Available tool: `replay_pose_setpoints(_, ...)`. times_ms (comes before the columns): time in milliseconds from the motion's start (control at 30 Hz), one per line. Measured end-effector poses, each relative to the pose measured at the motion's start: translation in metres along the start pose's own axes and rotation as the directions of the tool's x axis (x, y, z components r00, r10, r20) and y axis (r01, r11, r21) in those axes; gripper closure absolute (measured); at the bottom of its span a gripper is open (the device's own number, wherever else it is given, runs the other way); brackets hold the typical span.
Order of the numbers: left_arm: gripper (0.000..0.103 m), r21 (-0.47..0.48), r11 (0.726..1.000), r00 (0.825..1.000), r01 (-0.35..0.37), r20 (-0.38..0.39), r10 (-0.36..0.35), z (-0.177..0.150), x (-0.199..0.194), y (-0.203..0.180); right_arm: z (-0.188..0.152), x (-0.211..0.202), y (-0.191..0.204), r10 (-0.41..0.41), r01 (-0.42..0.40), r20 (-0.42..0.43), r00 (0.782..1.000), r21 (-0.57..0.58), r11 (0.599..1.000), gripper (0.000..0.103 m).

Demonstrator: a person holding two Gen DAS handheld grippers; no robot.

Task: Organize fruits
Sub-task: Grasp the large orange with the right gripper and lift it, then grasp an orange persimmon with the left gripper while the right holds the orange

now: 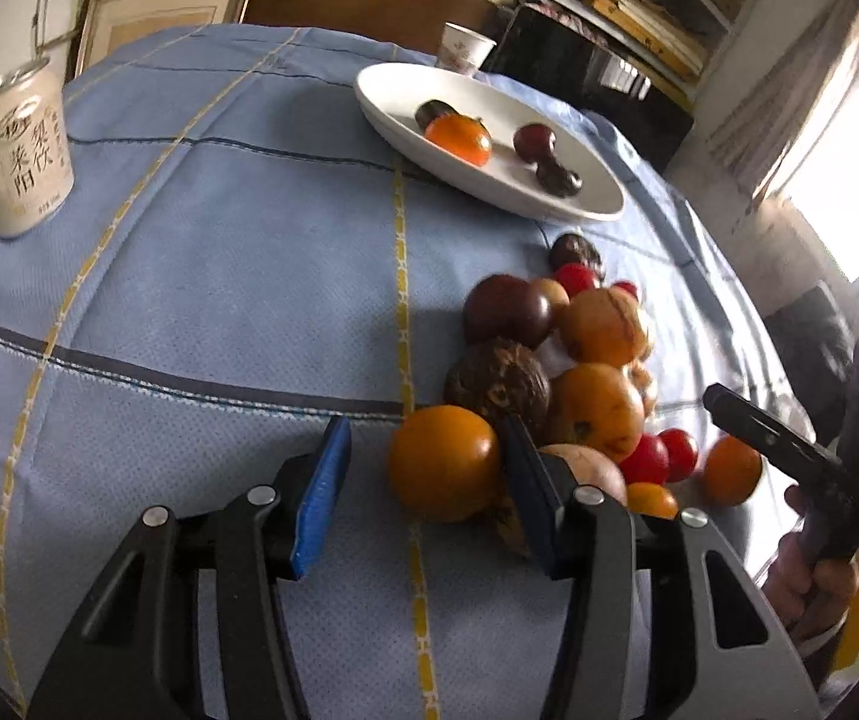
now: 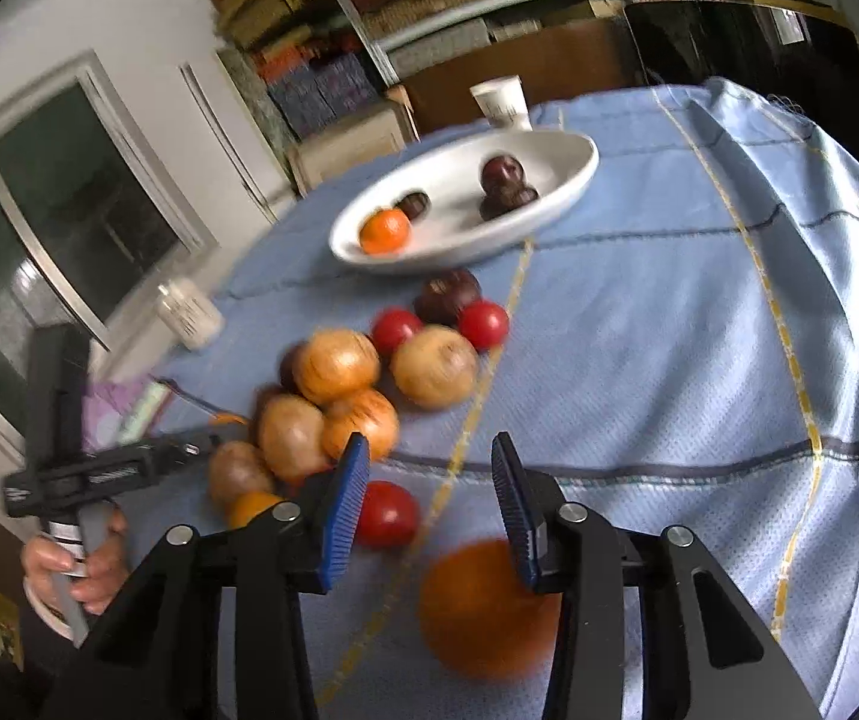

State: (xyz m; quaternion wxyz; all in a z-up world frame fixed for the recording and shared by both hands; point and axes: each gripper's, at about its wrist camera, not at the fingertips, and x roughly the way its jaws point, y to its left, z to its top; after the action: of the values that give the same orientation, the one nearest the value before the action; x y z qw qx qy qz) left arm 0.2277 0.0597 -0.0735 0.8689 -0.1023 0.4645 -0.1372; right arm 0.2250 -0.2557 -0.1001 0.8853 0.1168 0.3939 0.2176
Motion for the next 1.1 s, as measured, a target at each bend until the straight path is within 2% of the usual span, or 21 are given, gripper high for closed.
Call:
replay_pose_setpoints(100,0.052,0.004,1.000,1.000,-0.005,-0.004,0.005,-0.003,-0.002,-0.001,-0.003,-0.006,0.002,-0.045,0.044,-0.008,0.999,-0.036,0.998,0.058)
replay_pose_setpoints(167,0.052,0.015,1.000,1.000,-0.009,-0.004,0.009,-0.005,-0.003,-0.002,-0.008,-0.010,0.006,-0.112,0.110,-0.015,0.994,-0.093,0.990,0.057)
replay_pose_setpoints(233,0.052,0.012,1.000,1.000,-0.002,-0.004,0.002,-0.005,-0.003,-0.001,-0.015,-0.015,0.007,-0.203,0.197,-0.027,0.979,-0.142,0.970,0.048)
replay_pose_setpoints(533,0.052,0.025,1.000,1.000,-0.015,-0.008,0.016,-0.003,-0.003,-0.002,-0.045,-0.029,-0.009,-0.315,0.290,-0.097,0.944,-0.208,0.934,0.049)
replay_pose_setpoints(633,0.052,0.025,1.000,1.000,-0.007,-0.008,0.007,-0.002,-0.002,-0.001,-0.050,-0.036,-0.008,-0.322,0.300,-0.080,0.943,-0.213,0.930,0.057)
replay_pose_setpoints(700,0.053,0.022,1.000,1.000,-0.011,-0.006,0.011,-0.002,-0.002,-0.001,-0.049,-0.038,-0.010,-0.311,0.291,-0.082,0.947,-0.196,0.936,0.057)
replay_pose_setpoints(733,0.056,0.028,1.000,1.000,-0.012,-0.005,0.012,-0.003,-0.002,-0.003,-0.049,-0.039,-0.010,-0.309,0.289,-0.084,0.947,-0.193,0.938,0.058)
replay_pose_setpoints(767,0.065,0.031,1.000,1.000,-0.002,-0.008,0.002,-0.003,-0.003,-0.004,-0.049,-0.039,-0.010,-0.308,0.288,-0.083,0.948,-0.195,0.938,0.058)
replay_pose_setpoints(800,0.066,0.030,0.999,1.000,0.021,-0.015,-0.020,-0.004,-0.004,-0.004,-0.049,-0.040,-0.009,-0.304,0.284,-0.082,0.949,-0.194,0.939,0.058)
replay_pose_setpoints(967,0.066,0.004,0.999,0.999,0.044,-0.029,-0.044,-0.006,-0.006,0.000,-0.050,-0.044,-0.003,-0.261,0.242,-0.080,0.962,-0.185,0.952,0.058)
replay_pose_setpoints(1100,0.066,0.019,1.000,1.000,0.012,-0.022,-0.012,-0.012,-0.012,-0.003,-0.050,-0.047,0.000,-0.240,0.224,-0.071,0.968,-0.182,0.957,0.058)
